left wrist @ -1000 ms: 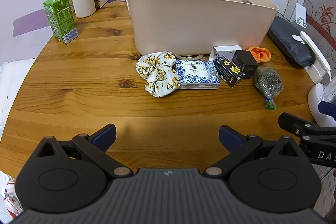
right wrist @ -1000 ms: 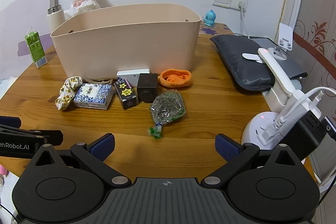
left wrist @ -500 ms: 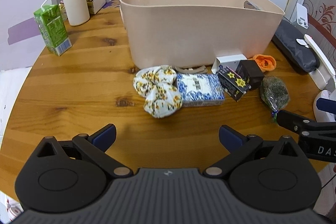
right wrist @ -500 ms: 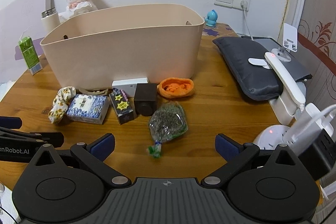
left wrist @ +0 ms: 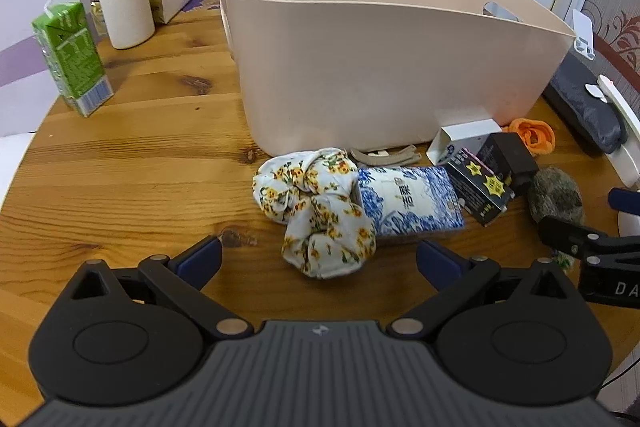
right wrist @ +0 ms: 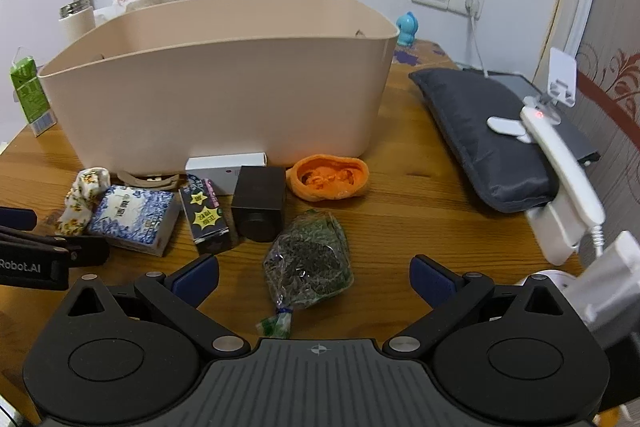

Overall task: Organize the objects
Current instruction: 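Move both tools toward the items in front of the beige basket, then grasp the floral scrunchie with the left tool while the right tool grasps the green herb bag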

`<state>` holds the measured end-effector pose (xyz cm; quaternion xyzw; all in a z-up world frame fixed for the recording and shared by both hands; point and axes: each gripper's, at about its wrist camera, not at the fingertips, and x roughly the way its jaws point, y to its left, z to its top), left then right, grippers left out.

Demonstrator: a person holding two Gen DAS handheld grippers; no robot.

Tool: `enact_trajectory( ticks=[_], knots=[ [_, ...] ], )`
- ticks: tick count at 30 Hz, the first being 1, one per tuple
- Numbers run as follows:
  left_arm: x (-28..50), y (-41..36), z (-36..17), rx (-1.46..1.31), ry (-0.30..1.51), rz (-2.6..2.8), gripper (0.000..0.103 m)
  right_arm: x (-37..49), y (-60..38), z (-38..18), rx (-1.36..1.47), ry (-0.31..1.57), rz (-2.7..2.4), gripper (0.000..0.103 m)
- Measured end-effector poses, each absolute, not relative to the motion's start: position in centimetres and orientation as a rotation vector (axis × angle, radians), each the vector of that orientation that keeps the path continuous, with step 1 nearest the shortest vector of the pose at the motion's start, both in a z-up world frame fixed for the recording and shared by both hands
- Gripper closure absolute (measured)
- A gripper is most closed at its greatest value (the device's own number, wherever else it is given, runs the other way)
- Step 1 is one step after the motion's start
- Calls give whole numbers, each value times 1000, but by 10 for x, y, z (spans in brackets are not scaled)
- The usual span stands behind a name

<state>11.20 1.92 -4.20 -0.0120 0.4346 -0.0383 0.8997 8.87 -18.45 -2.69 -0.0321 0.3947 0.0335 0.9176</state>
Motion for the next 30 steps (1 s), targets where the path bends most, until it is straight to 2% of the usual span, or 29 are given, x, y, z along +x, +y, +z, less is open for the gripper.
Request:
enact_trajectory(
  ticks=[3,8,10,12,14,16,18,19,21,23,30],
  knots=[
    [118,22,-46,-30,898,-81,0,96,-185,-32,-50,823,76,2],
    [120,24,-49,-34,887,-116,1,104,-185,-40,-47,838,74,18],
    [118,23,-50,-4,876,-121,6,106,-186,-44,-37,849,79,26],
    [115,19,-50,47,867,-110,17,104,-185,-45,-38,834,81,33],
    [112,20,-49,59,853,-126,26,102,-184,-44,-38,825,89,47],
    [109,20,-47,62,848,-135,36,101,-183,-43,-38,821,89,53],
    [108,20,-45,61,843,-147,55,98,-182,-42,-38,818,83,54],
    [108,20,-44,62,842,-153,61,97,-182,-42,-37,818,82,54],
    [107,20,-43,58,845,-162,83,94,-182,-42,-31,819,85,54],
    [106,23,-43,38,854,-175,92,91,-183,-41,-27,823,84,55],
    [91,31,-36,10,839,-164,93,77,-190,-26,-9,791,77,55]
  ],
)
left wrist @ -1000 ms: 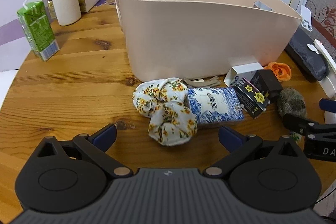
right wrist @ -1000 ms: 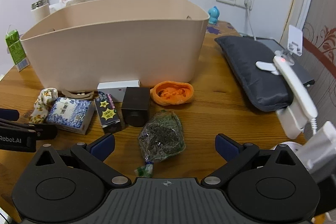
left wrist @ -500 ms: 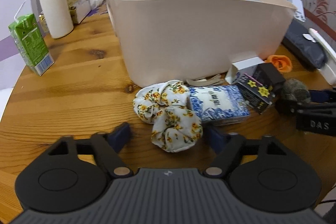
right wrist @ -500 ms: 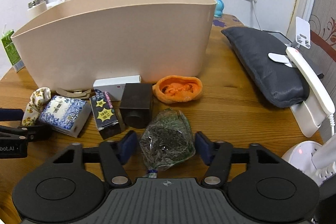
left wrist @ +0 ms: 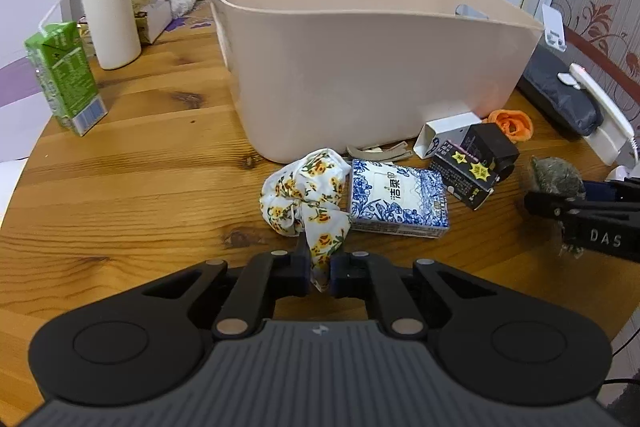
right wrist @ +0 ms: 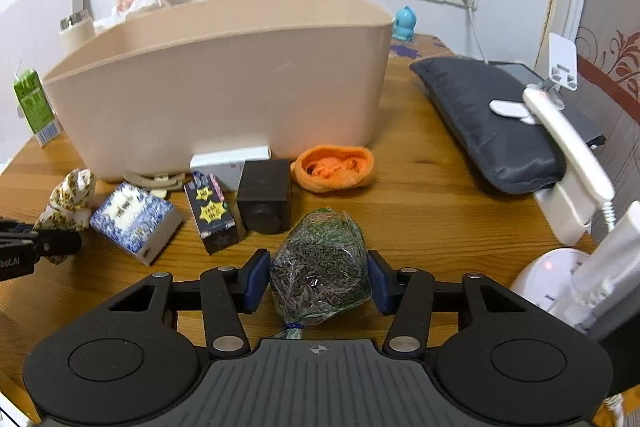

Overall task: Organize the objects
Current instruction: 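Grasp the floral scrunchie with the left tool while the right tool grasps the green herb bag, then lift both items over the basket and open both tools to drop them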

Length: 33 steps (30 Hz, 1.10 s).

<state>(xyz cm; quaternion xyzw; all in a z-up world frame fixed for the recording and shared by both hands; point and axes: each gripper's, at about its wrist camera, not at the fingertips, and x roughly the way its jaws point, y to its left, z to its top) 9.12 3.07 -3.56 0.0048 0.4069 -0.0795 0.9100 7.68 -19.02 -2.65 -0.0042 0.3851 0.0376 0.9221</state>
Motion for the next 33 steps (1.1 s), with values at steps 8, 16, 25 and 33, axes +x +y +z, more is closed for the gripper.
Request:
enact_trajectory(
  ticks=[8,16,25,33],
  knots=[
    [71,41,2,-16,739,-163,93,71,-195,12,9,681,85,55],
    [65,40,52,-25,585,-176,93,82,-193,57,-5,536,87,55],
    [127,18,71,-19,546,-188,93,122,-181,84,16,463,128,55],
    [184,-7,40,21,647,-177,93,167,-173,79,16,506,122,55]
  ],
)
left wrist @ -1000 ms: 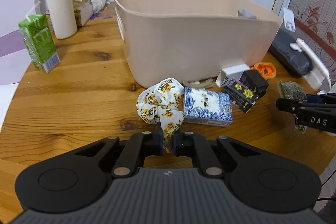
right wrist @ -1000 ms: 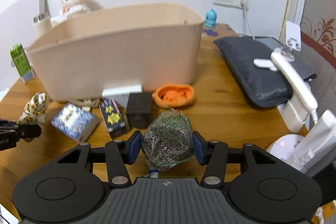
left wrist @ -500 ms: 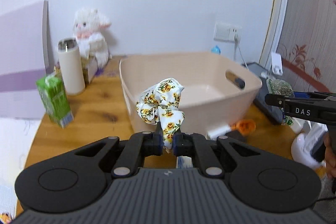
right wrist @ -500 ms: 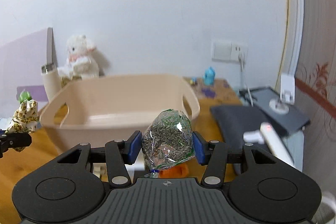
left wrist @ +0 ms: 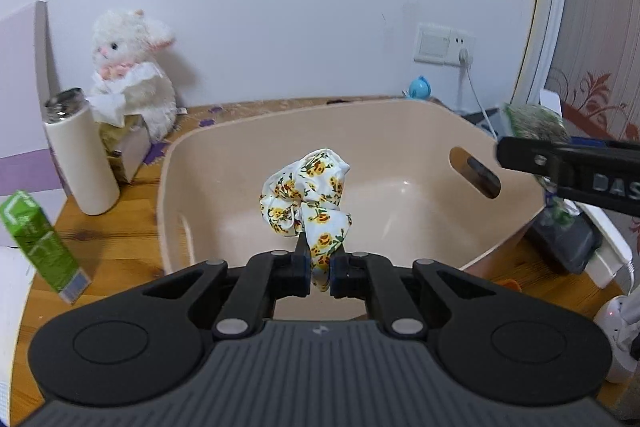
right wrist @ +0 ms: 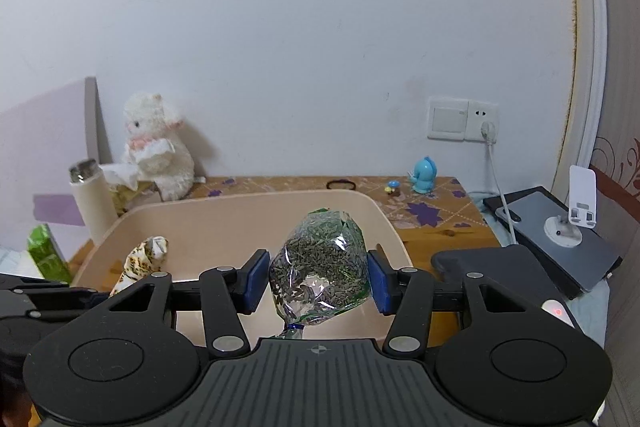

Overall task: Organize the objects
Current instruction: 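Lift both items over the basket and open both tools to drop them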

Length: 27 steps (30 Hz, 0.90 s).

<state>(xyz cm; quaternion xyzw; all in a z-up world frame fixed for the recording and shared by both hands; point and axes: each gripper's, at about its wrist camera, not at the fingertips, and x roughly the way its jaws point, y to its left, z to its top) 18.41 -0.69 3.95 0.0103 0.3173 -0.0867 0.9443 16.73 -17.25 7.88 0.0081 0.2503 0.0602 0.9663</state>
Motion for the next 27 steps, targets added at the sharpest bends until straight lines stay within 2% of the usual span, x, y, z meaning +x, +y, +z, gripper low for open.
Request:
enact_trajectory(
  ticks=[10,12,13,15,17,22,27],
  knots=[
    [208,-8,20,18,724,-124,92,203,-158,46,-35,623,118,54],
    [208,-5,22,15,725,-117,87,203,-157,45,-39,632,119,45],
    [206,-4,23,15,722,-115,83,201,-156,46,-39,628,122,44],
    [200,-3,28,14,705,-100,43,194,-156,51,-36,608,130,41],
    [191,-2,35,22,673,-86,26,185,-156,57,-40,585,135,34],
    [168,-4,54,38,645,-97,24,159,-161,72,-34,539,125,25],
    [142,-3,69,14,624,-121,14,125,-178,75,-24,521,132,16]
  ],
)
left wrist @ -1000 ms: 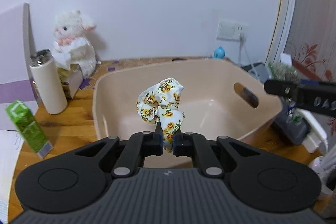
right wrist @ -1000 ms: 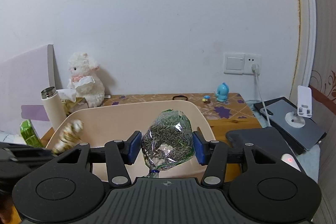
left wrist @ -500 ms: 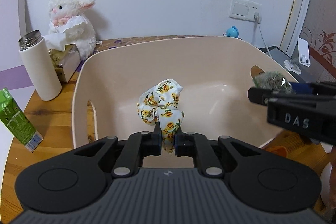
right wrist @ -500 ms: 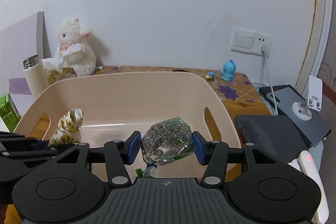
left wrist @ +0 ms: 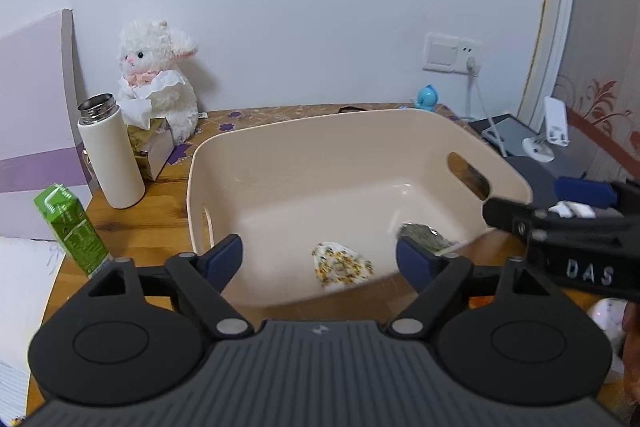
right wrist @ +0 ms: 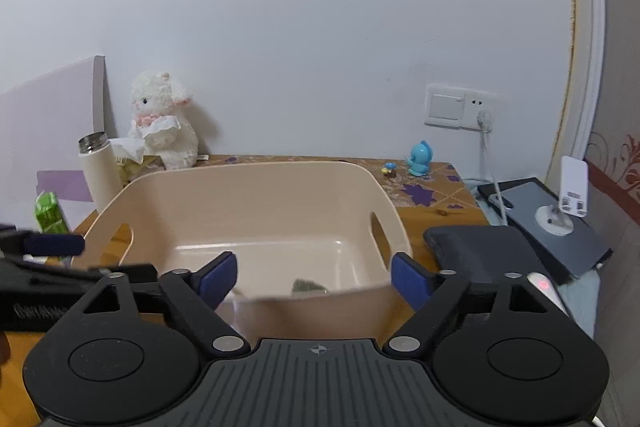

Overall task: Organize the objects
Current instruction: 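Lift both items over the basket and open both tools to drop them, then grasp the blue-and-white box with the left tool while the right tool grasps the black cube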

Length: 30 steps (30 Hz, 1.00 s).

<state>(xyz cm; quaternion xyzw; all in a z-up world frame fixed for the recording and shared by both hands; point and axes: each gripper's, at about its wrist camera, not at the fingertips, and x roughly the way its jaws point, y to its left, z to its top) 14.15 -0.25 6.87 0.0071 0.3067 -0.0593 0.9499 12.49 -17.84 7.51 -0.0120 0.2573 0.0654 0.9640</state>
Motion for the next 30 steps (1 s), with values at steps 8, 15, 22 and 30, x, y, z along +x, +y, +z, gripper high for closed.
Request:
enact_trajectory(
  ticks=[8,15,22,30],
  knots=[
    [107,-8,63,43,627,-123,14,86,-185,69,-98,527,125,11],
    [86,-17,33,75,702,-135,13,74,-188,45,-112,581,148,9],
    [74,-25,-2,115,772,-136,14,70,-196,14,-87,669,150,9],
    [80,-21,-29,77,845,-144,14,75,-208,-7,-56,741,138,9]
  ],
)
